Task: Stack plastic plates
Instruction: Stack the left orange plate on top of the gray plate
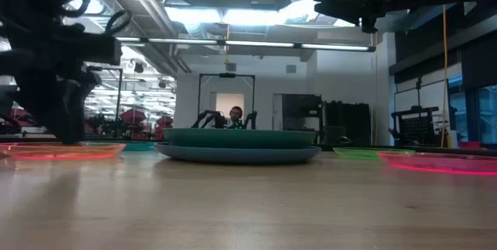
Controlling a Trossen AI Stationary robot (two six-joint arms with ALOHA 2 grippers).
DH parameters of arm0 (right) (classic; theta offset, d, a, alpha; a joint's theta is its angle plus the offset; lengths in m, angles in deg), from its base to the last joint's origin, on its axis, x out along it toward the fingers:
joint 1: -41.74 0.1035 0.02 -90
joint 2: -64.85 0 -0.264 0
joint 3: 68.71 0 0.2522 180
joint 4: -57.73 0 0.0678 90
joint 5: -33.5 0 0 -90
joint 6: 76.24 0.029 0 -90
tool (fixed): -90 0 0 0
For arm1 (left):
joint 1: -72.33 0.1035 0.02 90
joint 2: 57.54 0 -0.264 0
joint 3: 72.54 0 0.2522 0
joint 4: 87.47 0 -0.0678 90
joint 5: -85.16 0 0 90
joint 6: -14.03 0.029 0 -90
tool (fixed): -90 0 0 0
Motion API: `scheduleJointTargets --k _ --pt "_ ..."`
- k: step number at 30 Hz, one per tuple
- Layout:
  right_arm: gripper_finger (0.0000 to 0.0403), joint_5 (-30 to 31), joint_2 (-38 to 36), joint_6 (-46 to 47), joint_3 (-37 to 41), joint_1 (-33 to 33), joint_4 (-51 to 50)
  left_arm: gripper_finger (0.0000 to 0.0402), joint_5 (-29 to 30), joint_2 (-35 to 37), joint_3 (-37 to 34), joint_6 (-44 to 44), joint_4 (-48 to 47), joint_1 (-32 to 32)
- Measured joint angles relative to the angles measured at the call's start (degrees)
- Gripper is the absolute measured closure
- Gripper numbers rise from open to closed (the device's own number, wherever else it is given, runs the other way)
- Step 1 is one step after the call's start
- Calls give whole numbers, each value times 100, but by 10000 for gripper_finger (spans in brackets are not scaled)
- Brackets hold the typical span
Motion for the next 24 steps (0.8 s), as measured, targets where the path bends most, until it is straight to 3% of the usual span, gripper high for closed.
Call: scheduleJointTargets --k 16,24 --pt "226 0 0 0 0 1 -6 288 161 13 -570 -121 432 -4" --pt "226 0 0 0 0 -1 -9 349 134 7 -551 71 441 -4"
